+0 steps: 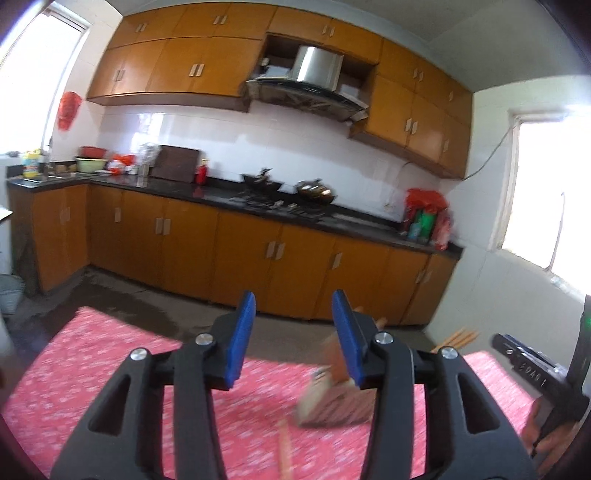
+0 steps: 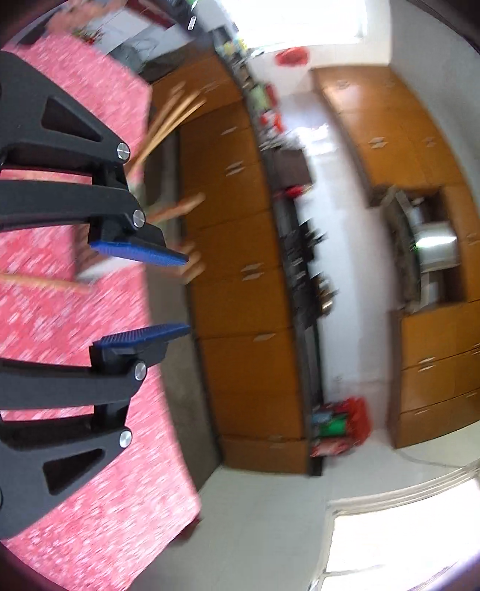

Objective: Organize utensils
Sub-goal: 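Lower the chopsticks into the holder and open both grippers, then grasp the last chopstick with the left gripper while the right gripper grasps one, then hold the grasped chopsticks in both grippers above the tablecloth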

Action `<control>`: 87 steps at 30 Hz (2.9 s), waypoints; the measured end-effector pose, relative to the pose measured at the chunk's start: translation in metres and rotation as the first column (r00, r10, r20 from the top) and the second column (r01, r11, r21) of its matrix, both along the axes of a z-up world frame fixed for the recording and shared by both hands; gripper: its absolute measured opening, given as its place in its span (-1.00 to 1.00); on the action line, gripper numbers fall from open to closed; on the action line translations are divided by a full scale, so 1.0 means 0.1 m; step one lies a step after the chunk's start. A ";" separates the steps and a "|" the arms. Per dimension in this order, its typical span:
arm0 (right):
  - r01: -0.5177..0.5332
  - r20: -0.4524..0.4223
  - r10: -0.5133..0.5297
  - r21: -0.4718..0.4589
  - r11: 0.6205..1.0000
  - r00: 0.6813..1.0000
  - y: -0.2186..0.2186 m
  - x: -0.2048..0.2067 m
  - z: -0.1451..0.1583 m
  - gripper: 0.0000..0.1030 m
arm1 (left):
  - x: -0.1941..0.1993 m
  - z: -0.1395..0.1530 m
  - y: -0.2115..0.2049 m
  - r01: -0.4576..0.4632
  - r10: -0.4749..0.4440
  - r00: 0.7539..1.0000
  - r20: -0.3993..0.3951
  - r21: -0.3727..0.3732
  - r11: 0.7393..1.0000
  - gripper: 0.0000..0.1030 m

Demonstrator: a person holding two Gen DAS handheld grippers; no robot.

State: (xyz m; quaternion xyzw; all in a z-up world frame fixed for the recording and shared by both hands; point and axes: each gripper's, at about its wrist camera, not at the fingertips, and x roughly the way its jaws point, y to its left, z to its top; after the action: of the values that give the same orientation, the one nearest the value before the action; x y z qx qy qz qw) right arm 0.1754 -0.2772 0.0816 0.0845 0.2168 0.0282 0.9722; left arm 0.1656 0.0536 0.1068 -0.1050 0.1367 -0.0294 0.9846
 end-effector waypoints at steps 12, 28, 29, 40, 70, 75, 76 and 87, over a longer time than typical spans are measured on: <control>-0.170 -0.434 0.195 0.096 0.981 0.880 0.34 -0.17 -1.60 -0.51 | -0.17 -1.39 0.24 0.035 0.000 0.929 -0.369 0.088 0.995 -0.11; -0.069 -0.475 0.088 0.056 0.996 0.876 0.14 -0.06 -1.79 -0.85 | -0.16 -2.04 -0.58 0.213 -0.148 0.826 -0.543 0.058 0.975 -0.26; -0.069 -0.474 0.086 0.053 0.996 0.876 0.13 -0.06 -1.80 -0.85 | -0.14 -2.09 -0.61 0.212 -0.137 0.819 -0.558 0.073 0.974 -0.34; -0.081 -0.447 0.068 -0.011 0.997 0.892 0.18 0.08 -1.79 -0.85 | 0.24 -2.23 -0.27 0.081 0.023 0.817 -0.576 0.154 0.985 -0.83; -0.049 -0.417 0.010 -0.084 0.995 0.909 0.11 0.45 -1.87 -0.84 | 0.60 -2.22 0.25 0.034 0.008 0.817 -0.576 0.062 0.997 -0.78; -0.049 -0.417 0.010 -0.084 0.995 0.909 0.11 0.46 -1.87 -0.84 | 0.59 -2.21 0.24 0.033 0.008 0.817 -0.576 0.060 0.998 -0.78; -0.049 -0.417 0.010 -0.084 0.995 0.909 0.11 0.46 -1.87 -0.84 | 0.60 -2.21 0.24 0.033 0.008 0.817 -0.576 0.061 0.998 -0.78; -0.050 -0.417 0.010 -0.084 0.995 0.909 0.11 0.46 -1.87 -0.84 | 0.60 -2.21 0.24 0.032 0.008 0.817 -0.576 0.060 0.998 -0.78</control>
State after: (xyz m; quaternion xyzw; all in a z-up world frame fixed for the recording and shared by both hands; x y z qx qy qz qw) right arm 0.2216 -0.2659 -0.1057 0.0401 0.4211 0.0143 0.9060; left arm 0.2253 0.0771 -0.1145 -0.0752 0.4295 0.0020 0.8999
